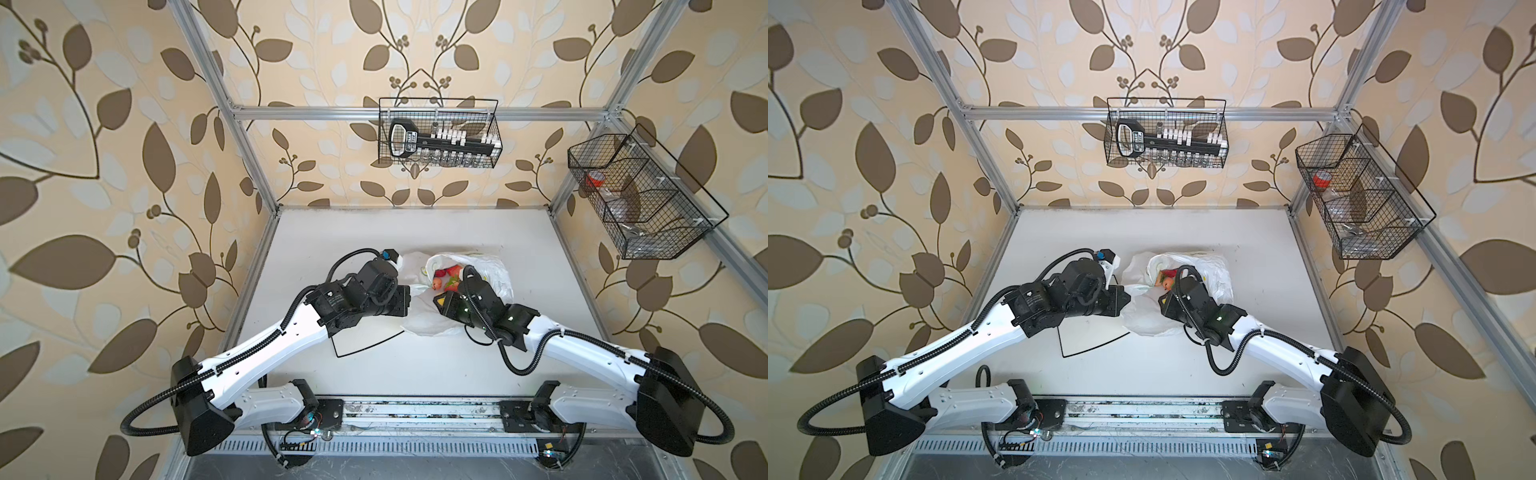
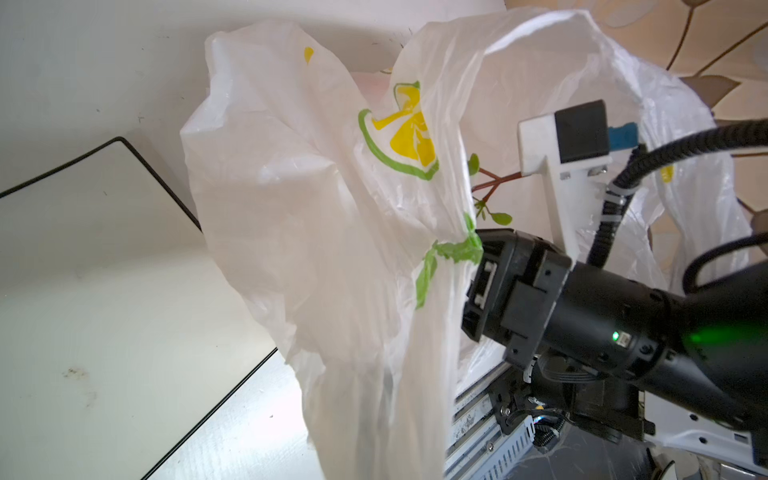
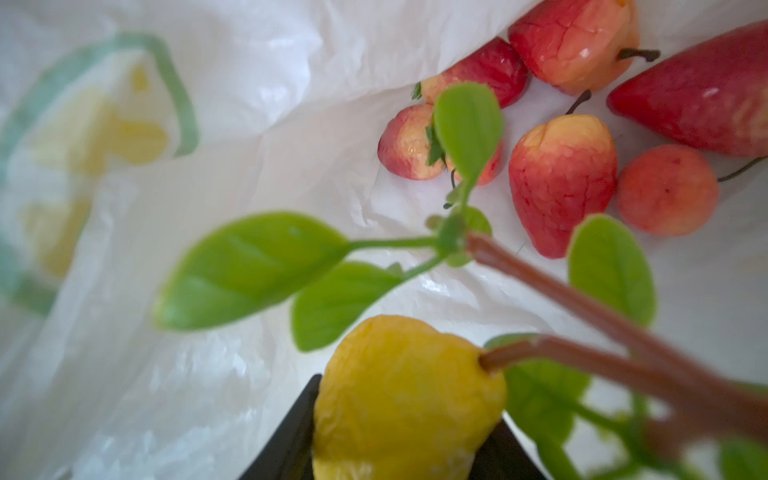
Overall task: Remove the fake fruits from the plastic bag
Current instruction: 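Pull the yellow pear out of the bag with the right gripper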
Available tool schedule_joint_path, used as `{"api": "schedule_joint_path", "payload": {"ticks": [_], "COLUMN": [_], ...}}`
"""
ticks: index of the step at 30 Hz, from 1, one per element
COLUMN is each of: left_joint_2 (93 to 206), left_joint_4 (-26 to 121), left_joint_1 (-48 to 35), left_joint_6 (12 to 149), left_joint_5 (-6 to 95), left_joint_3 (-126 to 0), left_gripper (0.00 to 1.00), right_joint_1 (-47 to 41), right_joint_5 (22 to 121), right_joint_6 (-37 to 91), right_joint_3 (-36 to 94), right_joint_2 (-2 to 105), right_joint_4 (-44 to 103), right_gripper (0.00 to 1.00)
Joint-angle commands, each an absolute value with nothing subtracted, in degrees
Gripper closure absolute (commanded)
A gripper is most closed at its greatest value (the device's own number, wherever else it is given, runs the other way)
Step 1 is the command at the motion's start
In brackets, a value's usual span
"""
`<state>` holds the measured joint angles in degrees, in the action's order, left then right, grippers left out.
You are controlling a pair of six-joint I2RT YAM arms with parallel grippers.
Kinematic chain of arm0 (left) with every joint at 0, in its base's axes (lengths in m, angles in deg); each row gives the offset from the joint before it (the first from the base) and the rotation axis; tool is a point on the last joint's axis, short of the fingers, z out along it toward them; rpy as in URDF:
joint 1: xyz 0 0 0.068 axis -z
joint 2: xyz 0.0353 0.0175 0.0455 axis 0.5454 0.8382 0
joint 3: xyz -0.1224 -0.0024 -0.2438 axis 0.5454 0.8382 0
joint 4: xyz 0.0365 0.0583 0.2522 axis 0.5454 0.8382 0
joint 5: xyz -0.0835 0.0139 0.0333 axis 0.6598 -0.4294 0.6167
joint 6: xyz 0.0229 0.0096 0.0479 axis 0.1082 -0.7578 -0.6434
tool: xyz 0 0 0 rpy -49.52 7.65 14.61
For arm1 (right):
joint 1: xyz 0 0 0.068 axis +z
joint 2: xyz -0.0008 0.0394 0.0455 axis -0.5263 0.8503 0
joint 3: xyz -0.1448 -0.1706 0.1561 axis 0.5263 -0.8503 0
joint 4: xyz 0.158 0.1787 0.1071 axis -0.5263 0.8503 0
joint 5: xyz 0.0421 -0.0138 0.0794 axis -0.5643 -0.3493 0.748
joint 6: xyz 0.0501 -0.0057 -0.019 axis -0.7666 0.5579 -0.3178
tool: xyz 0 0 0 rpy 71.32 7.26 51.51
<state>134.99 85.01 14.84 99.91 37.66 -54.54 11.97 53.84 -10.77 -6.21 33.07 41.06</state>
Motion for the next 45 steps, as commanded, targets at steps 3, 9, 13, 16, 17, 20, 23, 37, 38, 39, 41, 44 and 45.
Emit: {"api": "schedule_joint_path", "payload": {"ticks": [3, 9, 13, 16, 17, 20, 23, 37, 38, 39, 41, 44, 45], "left_joint_2": [137.05, 139.73, 141.39, 142.27, 142.48, 142.85, 143.61, 145.84, 145.79, 145.78, 145.84, 145.64, 145.58], "left_joint_4": [83.71, 83.9, 83.93, 84.34, 84.42, 83.78, 82.55, 80.5, 80.59, 80.97, 81.87, 83.81, 84.36], "left_joint_1": [13.14, 9.99, 7.7, 6.11, 5.32, 3.04, 0.89, -3.61, -3.66, -3.62, -3.62, -3.62, -3.63], "left_joint_6": [98.52, 96.09, 94.52, 93.68, 93.66, 93.8, 94.08, 93.96, 93.71, 93.42, 92.71, 91.6, 91.22], "left_joint_5": [37.39, 42.14, 45.92, 47.92, 48.65, 50.53, 52.62, 56.75, 57.17, 57.46, 58.07, 57.89, 57.61], "left_joint_3": [-59.25, -60.89, -62.06, -62.55, -62.55, -62.3, -62.22, -63.85, -64.06, -64.26, -64.75, -65.36, -65.55], "left_gripper": [1.0, 1.0, 1.0, 1.0, 1.0, 1.0, 1.0, 1.0, 1.0, 1.0, 1.0, 1.0, 1.0], "right_joint_1": [12.19, 12.19, 12.31, 13.12, 13.9, 16.71, 19.54, 37.83, 38.1, 38.13, 38.12, 38.15, 38.12], "right_joint_5": [58.11, 60.93, 64.23, 66.02, 65.3, 64.26, 64.21, 55.08, 54.97, 55.04, 55.06, 52.82, 51.47], "right_joint_6": [3.71, 13.49, 17.64, 20.83, 21.9, 25.76, 29.4, 45.05, 45.14, 44.94, 44.12, 40.22, 38.48], "right_joint_3": [-8.08, -8.35, -8.01, -7.21, -6.68, -5.62, -4.74, -1.69, -0.76, 0.07, 1.34, 3.75, 4.58], "right_joint_2": [28.16, 20.88, 17.28, 15.48, 14.8, 13.1, 12.54, 26.45, 28.98, 31.34, 35.69, 42.37, 44.41], "right_joint_4": [45.31, 46.39, 46.29, 46.46, 46.69, 45.5, 44.56, 40.1, 39.51, 38.72, 37.12, 35.92, 35.81], "right_gripper": [0.59, 0.59, 0.59, 0.59, 0.59, 0.59, 0.6, 0.61, 0.61, 0.6, 0.6, 0.6, 0.6]}}
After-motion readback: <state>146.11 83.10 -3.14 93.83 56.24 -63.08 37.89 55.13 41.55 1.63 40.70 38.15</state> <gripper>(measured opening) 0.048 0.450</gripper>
